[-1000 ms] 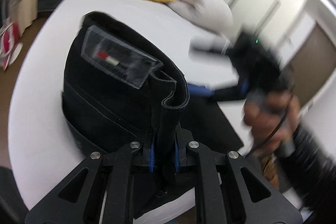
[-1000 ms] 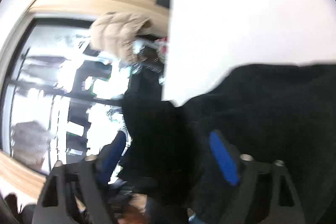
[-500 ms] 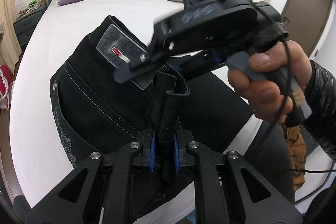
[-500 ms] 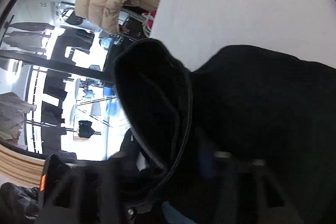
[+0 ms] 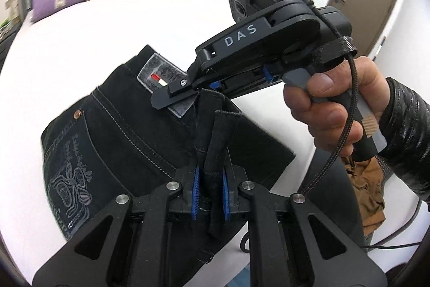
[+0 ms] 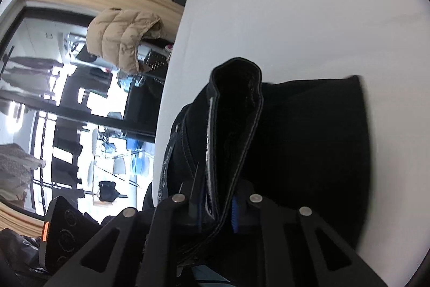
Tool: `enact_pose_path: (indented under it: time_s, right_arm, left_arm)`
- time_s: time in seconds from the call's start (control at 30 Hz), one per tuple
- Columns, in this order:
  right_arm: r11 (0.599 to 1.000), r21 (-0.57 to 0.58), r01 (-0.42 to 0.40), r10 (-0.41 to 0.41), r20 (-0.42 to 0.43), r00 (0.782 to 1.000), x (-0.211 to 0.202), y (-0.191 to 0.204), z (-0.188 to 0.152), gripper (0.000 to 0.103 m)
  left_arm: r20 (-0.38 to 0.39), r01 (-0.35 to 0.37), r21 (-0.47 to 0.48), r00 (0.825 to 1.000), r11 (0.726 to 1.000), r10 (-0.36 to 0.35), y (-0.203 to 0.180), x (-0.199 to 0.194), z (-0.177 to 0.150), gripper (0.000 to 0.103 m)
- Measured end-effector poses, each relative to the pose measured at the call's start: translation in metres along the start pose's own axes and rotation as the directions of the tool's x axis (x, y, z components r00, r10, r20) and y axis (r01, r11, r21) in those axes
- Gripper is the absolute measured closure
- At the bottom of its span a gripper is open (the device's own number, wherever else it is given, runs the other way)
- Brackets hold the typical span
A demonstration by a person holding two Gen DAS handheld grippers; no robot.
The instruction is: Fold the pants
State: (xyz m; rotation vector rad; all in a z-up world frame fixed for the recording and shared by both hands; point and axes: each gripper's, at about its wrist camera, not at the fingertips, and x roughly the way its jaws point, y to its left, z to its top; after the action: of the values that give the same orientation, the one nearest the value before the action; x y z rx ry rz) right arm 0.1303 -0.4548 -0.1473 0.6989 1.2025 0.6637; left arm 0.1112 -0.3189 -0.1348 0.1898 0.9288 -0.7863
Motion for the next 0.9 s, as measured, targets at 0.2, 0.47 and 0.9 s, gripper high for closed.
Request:
enact_pose_path:
  time_s: [0.2,0.47,0.9]
  right_arm:
    - [0.999,0.044,-0.004,0.004,0.006,1.000,-0.019,-0.035,0.001,0.087]
    - [0.994,0.107,-0.035,0.034,0.007,0.999,-0.011,-0.074,-0.010,0.086]
    - [0.991,0.132,-0.032,0.023,0.068,0.997,-0.025,-0.081,-0.026,0.075]
  left_arm:
    - [-0.047,0.017,0.053,0.999,0.998,-0.015,-0.025,0.038,0.020,0.091]
    - [-0.116,0.010,0.080,0.993,0.997,-0.001,-0.049,0.075,0.025,0.091]
    - [-0.104,0.001,0.171,0.994,0.985,0.017,-0.071,0.088,0.014,0.071]
